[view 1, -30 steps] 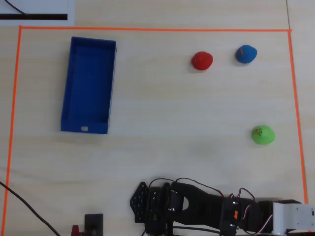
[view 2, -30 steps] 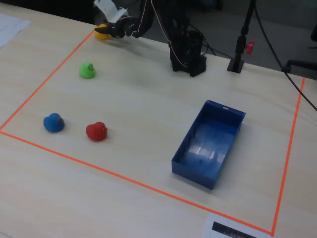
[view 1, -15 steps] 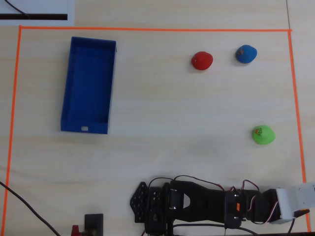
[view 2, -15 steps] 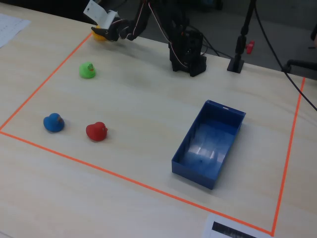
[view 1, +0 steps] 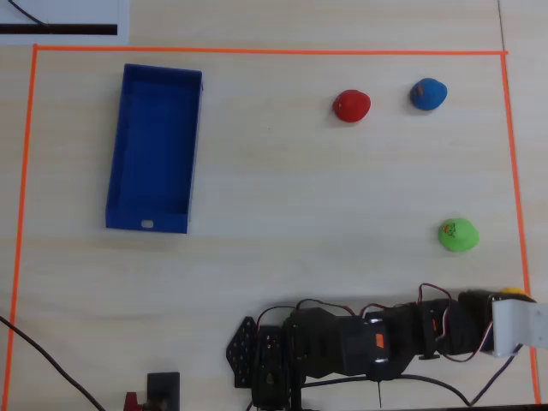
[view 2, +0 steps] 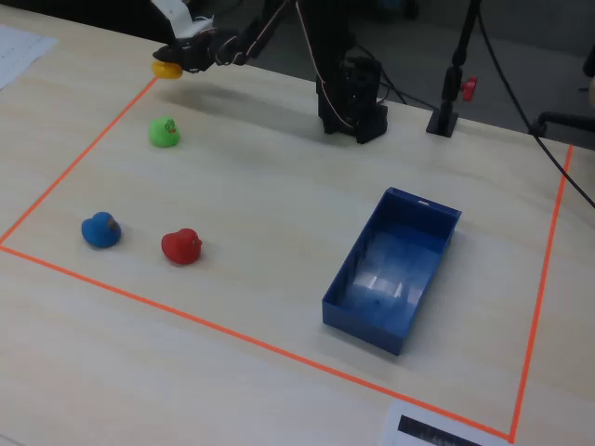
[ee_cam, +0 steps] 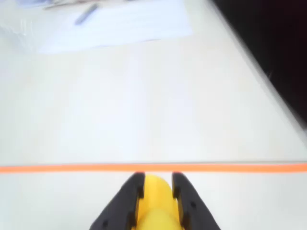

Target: Grasp yellow duck and put it into box.

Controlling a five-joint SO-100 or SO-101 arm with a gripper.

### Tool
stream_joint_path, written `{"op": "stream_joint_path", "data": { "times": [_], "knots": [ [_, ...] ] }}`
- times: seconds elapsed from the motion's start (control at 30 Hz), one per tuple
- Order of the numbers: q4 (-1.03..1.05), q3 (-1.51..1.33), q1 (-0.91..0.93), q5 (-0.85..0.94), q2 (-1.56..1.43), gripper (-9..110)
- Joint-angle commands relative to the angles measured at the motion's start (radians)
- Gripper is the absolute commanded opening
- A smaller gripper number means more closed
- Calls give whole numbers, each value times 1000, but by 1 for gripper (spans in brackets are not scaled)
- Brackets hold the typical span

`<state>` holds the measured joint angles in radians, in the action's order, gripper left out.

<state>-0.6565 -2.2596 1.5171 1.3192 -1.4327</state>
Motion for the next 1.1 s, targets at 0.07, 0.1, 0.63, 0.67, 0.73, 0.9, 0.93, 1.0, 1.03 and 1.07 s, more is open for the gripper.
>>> {"op": "stream_joint_path", "data": {
  "times": [0.07,0.1,0.63,0.67,0.73,0.9,0.93,1.0,1.03,1.07],
  "knots": [
    [463,48,-207,-160,-357,0],
    [552,63,-247,-184,-400,0],
    [1523,210,-1147,-382,-847,0],
    [1528,189,-1201,-382,-873,0],
    [1557,176,-1305,-387,-900,0],
    [1704,267,-1555,-454,-868,0],
    [1732,301,-1598,-472,-844,0],
    [1776,379,-1684,-505,-781,0],
    [1795,423,-1721,-523,-738,0],
    [1812,476,-1755,-543,-687,0]
  ]
}}
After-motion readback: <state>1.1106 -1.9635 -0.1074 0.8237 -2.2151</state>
